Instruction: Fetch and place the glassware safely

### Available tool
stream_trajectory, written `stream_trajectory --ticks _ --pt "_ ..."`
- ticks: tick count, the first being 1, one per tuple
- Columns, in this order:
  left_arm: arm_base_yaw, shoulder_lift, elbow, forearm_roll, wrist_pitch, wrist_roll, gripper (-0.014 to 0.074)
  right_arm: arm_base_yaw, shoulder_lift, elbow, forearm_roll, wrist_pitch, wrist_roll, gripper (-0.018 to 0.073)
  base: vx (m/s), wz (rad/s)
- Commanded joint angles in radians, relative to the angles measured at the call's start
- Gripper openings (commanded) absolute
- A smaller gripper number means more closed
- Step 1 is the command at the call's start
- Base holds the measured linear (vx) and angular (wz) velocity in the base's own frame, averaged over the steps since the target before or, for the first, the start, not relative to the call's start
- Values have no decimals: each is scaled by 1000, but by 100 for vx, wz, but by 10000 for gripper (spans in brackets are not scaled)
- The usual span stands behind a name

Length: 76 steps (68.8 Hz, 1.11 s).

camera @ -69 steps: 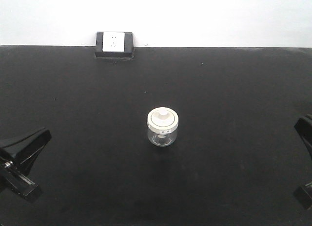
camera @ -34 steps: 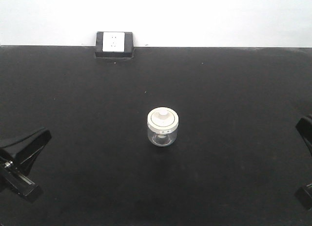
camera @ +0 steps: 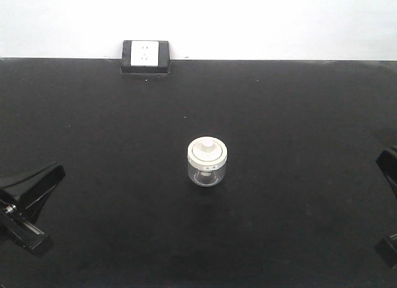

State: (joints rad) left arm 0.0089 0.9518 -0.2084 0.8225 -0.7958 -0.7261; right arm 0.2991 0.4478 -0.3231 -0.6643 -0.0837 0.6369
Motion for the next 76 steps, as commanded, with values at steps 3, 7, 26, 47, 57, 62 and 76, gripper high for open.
stream_trajectory --ticks 3,7,26,47,57,62,76 --pt "-5 -34 -22 -75 -50 15 2 -5 2 -28 -1 -51 2 -3 0 0" --pt "-5 -58 -22 -96 -30 40 2 -5 2 -28 -1 -51 2 -3 0 0" --pt "-5 -234 -22 -309 173 264 2 -5 2 -28 -1 -52 2 -3 0 0" --pt "-5 -412 -22 -524 467 415 2 -5 2 -28 -1 -52 2 -3 0 0" --pt "-5 -487 -22 -671 586 532 2 -5 2 -28 -1 -52 2 -3 0 0" --pt "-5 -529 -22 -761 663 615 2 -5 2 -28 -1 -52 2 -3 0 0" --pt "-5 -660 -22 -930 892 810 2 -5 2 -28 -1 -52 2 -3 0 0"
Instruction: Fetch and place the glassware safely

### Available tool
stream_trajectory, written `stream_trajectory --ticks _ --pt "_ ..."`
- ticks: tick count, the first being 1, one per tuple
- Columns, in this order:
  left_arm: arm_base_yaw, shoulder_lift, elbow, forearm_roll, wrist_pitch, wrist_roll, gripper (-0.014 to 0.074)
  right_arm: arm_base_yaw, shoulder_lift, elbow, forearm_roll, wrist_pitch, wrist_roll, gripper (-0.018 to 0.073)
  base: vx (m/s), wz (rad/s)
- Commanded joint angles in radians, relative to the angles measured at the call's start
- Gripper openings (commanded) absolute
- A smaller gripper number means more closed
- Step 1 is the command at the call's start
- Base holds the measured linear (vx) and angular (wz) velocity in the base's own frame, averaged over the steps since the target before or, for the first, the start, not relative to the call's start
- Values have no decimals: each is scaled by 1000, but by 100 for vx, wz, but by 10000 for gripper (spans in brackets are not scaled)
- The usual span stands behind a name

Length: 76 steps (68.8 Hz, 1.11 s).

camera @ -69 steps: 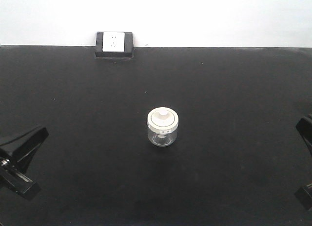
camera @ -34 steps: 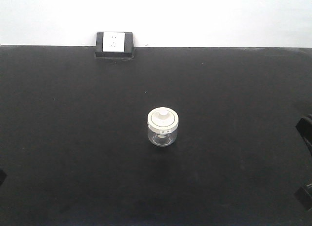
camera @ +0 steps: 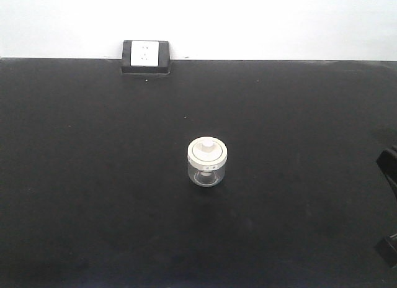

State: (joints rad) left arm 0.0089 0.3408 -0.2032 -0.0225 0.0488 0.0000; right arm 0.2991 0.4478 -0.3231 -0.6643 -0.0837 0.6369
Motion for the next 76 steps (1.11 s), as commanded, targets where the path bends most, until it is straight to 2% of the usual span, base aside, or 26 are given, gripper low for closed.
stream_trajectory --ticks 1,8,12,19,33,37,46,76 --pt "-5 -54 -27 -88 57 92 2 -5 2 -28 -1 -52 2 -3 0 0" --pt "-5 -129 -23 -95 173 102 2 -5 2 -28 -1 -52 2 -3 0 0" --pt "-5 -166 -2 -95 193 102 2 -5 2 -28 -1 -52 2 -3 0 0" --pt "-5 -235 70 -117 162 101 2 -5 2 -28 -1 -52 2 -3 0 0" --pt "-5 -356 267 -137 -36 83 2 -5 2 -28 -1 -52 2 -3 0 0" --pt "-5 -369 259 -131 27 84 2 -5 2 -28 -1 -49 2 -3 0 0" --pt "-4 -364 260 -111 83 84 2 -5 2 -28 -1 -49 2 -3 0 0" --pt "-5 -365 260 -111 89 84 2 -5 2 -28 -1 -49 2 -3 0 0"
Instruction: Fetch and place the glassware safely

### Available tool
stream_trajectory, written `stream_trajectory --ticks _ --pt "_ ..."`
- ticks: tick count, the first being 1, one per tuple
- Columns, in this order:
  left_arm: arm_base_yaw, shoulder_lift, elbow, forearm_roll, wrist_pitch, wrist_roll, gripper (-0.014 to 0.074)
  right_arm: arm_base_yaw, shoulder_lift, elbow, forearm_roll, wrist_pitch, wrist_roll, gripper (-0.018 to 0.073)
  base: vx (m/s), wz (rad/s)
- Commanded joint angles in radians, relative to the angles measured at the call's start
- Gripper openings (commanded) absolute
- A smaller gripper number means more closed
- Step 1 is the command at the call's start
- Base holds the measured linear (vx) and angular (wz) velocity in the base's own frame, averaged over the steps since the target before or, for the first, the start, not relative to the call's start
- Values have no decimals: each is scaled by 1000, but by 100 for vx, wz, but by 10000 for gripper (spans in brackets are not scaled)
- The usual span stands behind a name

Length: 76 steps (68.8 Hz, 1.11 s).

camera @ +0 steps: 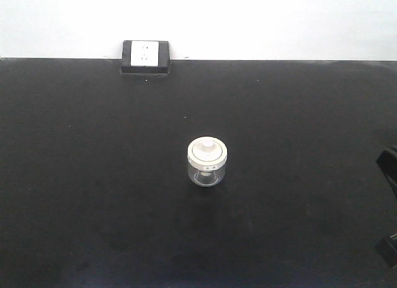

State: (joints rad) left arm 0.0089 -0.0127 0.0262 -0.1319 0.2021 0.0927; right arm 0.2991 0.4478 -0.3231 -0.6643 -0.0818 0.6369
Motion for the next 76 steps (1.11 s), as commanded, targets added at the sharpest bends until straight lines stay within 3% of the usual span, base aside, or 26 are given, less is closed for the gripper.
stream_trajectory --ticks 1,76 --pt "-5 -12 31 -2 -64 -9 2 -5 2 -28 -1 -51 2 -3 0 0" --pt "-6 -11 31 -2 -63 -9 2 -5 2 -28 -1 -51 2 -3 0 0"
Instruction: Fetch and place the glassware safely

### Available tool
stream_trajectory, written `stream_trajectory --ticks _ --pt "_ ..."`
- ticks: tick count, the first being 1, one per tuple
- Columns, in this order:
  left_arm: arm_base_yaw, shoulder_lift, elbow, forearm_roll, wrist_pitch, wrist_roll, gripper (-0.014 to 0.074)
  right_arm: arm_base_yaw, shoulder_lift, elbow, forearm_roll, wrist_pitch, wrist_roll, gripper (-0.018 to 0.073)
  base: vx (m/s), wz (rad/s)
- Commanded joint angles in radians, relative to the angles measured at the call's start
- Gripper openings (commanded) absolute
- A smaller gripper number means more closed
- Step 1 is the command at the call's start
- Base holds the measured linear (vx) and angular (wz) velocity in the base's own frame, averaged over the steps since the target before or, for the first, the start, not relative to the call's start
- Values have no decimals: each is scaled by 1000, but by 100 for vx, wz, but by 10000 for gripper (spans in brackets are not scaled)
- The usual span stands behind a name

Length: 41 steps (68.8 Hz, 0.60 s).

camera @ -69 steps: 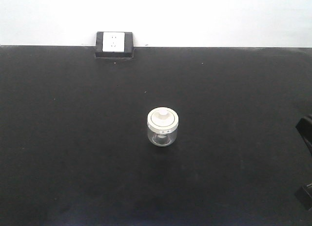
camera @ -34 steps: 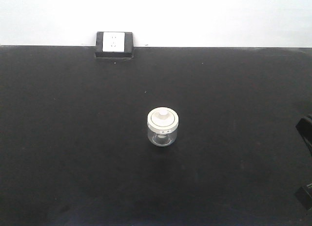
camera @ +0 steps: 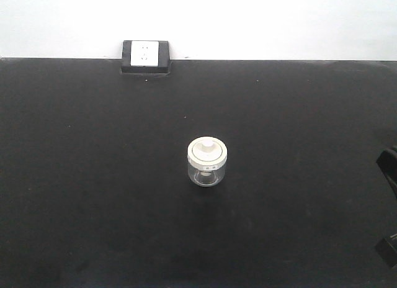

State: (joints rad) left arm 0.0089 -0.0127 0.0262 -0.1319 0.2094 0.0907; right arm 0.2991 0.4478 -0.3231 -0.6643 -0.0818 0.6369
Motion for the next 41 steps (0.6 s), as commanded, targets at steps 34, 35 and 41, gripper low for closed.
stream_trajectory --ticks 34,35,41 --pt "-6 -11 31 -2 -70 -7 2 -15 20 -28 136 -18 -103 -3 0 0" --pt "-6 -11 31 -2 -70 -7 2 -20 24 -28 174 -10 -142 -3 0 0" --pt "-6 -11 31 -2 -70 -7 2 -67 42 -28 352 13 -308 -3 0 0"
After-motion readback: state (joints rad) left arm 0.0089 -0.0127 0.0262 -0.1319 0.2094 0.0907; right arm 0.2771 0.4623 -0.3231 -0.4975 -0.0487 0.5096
